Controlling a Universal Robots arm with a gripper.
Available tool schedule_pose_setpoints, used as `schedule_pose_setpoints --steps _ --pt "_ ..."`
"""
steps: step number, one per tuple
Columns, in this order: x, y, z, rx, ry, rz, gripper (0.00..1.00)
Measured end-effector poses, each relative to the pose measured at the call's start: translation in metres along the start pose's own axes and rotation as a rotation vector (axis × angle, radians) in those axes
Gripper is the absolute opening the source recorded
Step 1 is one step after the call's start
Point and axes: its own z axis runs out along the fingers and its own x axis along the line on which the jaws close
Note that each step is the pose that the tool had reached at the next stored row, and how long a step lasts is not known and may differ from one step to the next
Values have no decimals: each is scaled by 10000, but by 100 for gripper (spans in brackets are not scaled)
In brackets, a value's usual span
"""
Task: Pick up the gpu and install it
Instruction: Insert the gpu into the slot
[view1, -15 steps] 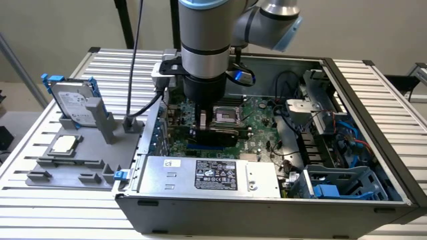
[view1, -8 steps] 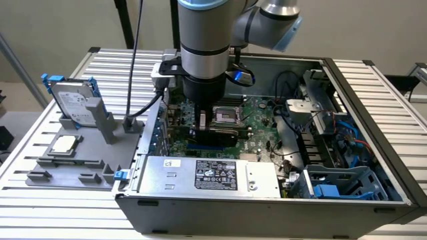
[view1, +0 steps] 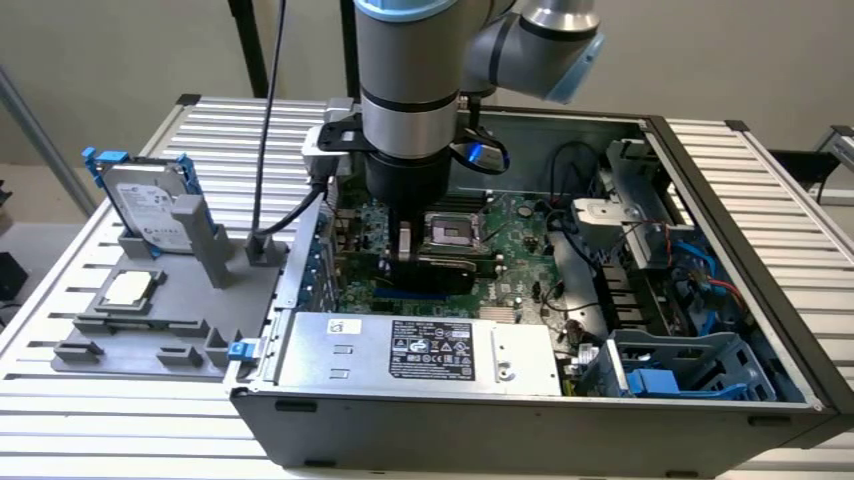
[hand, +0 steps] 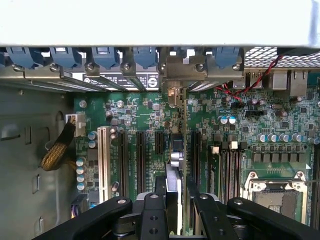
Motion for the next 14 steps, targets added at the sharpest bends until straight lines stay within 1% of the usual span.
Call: schedule_pose_setpoints --steps 14 --pt "-20 15 34 0 1 2 26"
